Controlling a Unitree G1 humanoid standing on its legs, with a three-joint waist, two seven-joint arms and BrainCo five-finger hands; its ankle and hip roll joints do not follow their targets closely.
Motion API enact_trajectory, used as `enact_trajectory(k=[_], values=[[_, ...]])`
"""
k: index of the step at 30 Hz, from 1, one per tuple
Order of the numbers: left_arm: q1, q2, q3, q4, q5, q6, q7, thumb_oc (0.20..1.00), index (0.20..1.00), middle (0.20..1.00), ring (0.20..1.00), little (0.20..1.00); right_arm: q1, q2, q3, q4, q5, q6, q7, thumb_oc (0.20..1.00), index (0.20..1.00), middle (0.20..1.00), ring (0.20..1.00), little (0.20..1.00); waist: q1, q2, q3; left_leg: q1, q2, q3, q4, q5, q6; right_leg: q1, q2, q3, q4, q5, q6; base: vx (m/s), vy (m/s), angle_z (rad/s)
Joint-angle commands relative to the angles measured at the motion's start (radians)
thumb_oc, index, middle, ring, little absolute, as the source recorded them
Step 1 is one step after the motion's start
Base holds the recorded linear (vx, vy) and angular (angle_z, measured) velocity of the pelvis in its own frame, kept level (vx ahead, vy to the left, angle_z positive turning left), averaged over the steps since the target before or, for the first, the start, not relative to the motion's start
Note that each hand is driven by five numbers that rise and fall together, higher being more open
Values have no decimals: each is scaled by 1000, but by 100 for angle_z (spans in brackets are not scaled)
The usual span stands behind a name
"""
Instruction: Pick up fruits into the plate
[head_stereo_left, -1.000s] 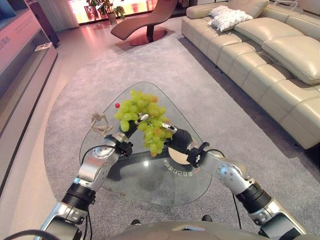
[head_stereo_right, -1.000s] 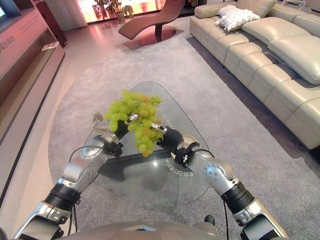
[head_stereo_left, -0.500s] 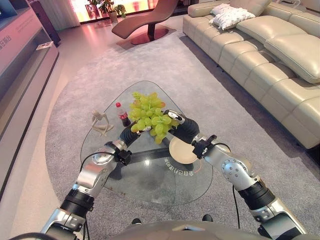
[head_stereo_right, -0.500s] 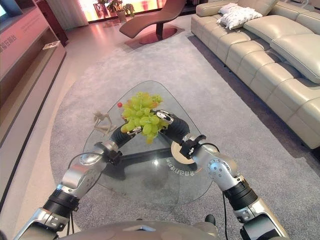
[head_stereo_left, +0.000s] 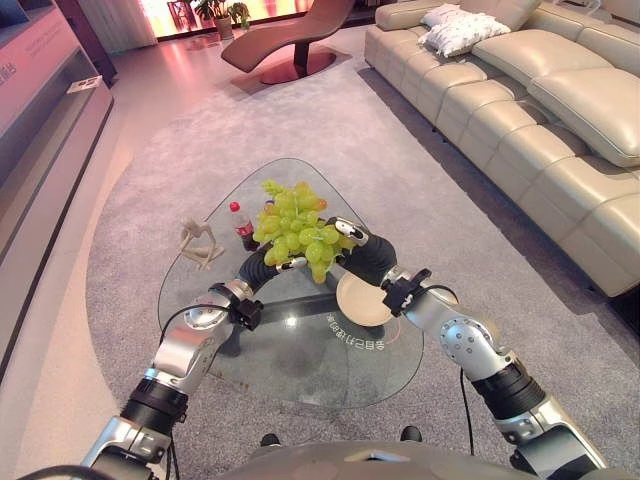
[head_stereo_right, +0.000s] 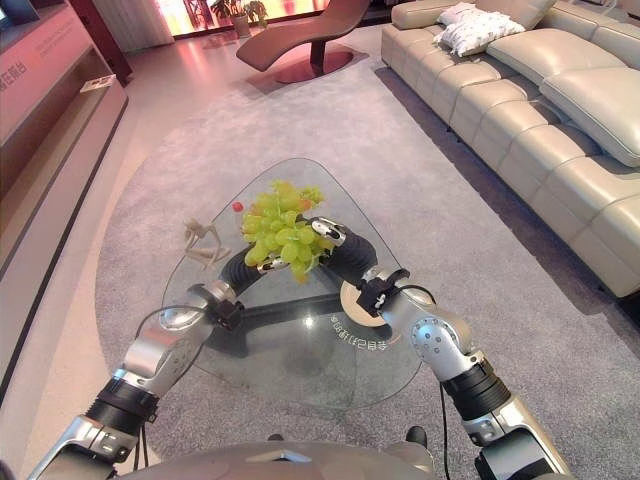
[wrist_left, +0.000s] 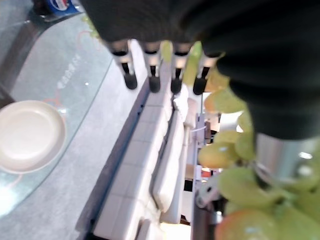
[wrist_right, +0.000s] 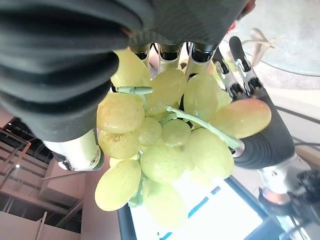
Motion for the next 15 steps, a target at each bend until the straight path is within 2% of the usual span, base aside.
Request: enact_trajectory(k=[1, 6, 9, 15], values=[[-81, 48, 15, -36, 27, -98, 26, 200, 200, 200, 200, 200, -89, 99, -22, -124, 25, -54, 68, 200, 200, 200, 200, 200, -4, -43, 10, -10, 1, -42, 34, -48, 24, 35, -27, 11, 65, -66, -17, 0, -9, 3], [-82, 56, 15, -46, 67, -98, 36, 200, 200, 200, 200, 200, -85, 98, -20, -123, 25, -71, 63, 200, 200, 200, 200, 200, -4, -44, 8, -8, 2, -43, 33, -46, 23, 40, -26, 11, 61, -65, -17, 0, 0, 0], [-87, 65, 17, -52, 76, -121, 52, 200, 200, 200, 200, 200, -88, 96, -26, -127, 16, -74, 69, 200, 200, 200, 200, 200, -4, -45, 8, -7, 2, -43, 31, -46, 22, 40, -24, 12, 62, -66, -16, 0, 0, 0], [-85, 28, 26, -93, -132, -85, -14, 200, 200, 200, 200, 200, -76, 93, -29, -121, 1, -50, 89, 200, 200, 200, 200, 200, -2, -46, 9, -12, 4, -48, 37, -45, 21, 40, -25, 8, 67, -70, -19, 0, 0, 0]])
